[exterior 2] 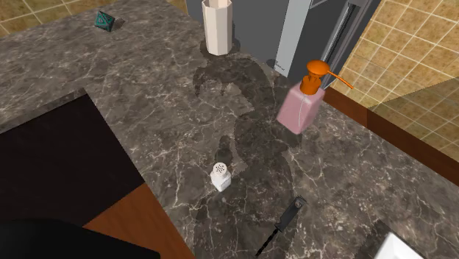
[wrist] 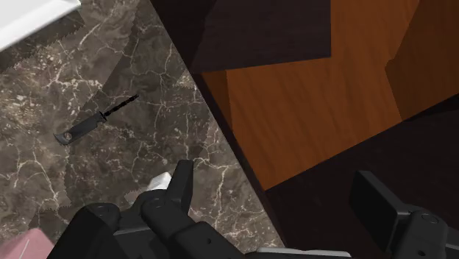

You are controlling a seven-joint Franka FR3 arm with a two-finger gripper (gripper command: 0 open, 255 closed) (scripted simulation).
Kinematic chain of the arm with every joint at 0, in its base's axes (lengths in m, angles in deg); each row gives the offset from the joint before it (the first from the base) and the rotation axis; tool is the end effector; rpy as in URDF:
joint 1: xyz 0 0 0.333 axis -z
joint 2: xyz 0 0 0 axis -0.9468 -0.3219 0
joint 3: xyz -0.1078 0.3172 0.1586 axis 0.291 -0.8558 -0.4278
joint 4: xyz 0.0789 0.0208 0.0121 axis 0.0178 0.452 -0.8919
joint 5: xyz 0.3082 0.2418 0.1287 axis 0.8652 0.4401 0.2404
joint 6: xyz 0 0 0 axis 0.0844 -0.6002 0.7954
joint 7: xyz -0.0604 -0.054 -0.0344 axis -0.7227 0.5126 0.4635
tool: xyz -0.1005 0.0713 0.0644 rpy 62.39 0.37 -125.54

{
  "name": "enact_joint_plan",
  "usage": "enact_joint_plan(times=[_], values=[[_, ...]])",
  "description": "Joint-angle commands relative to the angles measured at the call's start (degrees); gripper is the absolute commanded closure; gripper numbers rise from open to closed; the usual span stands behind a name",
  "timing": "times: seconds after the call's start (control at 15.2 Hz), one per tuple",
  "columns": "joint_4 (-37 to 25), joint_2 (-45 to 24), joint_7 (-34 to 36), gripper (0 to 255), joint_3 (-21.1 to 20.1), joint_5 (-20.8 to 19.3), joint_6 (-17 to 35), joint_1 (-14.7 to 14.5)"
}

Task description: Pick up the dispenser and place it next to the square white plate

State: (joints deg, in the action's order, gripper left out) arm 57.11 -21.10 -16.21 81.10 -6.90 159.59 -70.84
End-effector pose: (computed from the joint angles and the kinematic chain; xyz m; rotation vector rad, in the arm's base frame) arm 0.2870 0.0074 0.5939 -3.0436 0.2682 0.1177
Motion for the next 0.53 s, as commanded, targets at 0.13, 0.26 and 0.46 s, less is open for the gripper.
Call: enact_joint_plan(times=[0.13,0.26,0.46], values=[[0.32,-1.91,-1.89,0,1.47,-1.78,2.36,0.83],[0.4,-4.03,-3.7,0,2.94,-3.46,4.75,1.65],[0.02,-7.6,-6.29,0,5.14,-5.76,8.35,2.82]])
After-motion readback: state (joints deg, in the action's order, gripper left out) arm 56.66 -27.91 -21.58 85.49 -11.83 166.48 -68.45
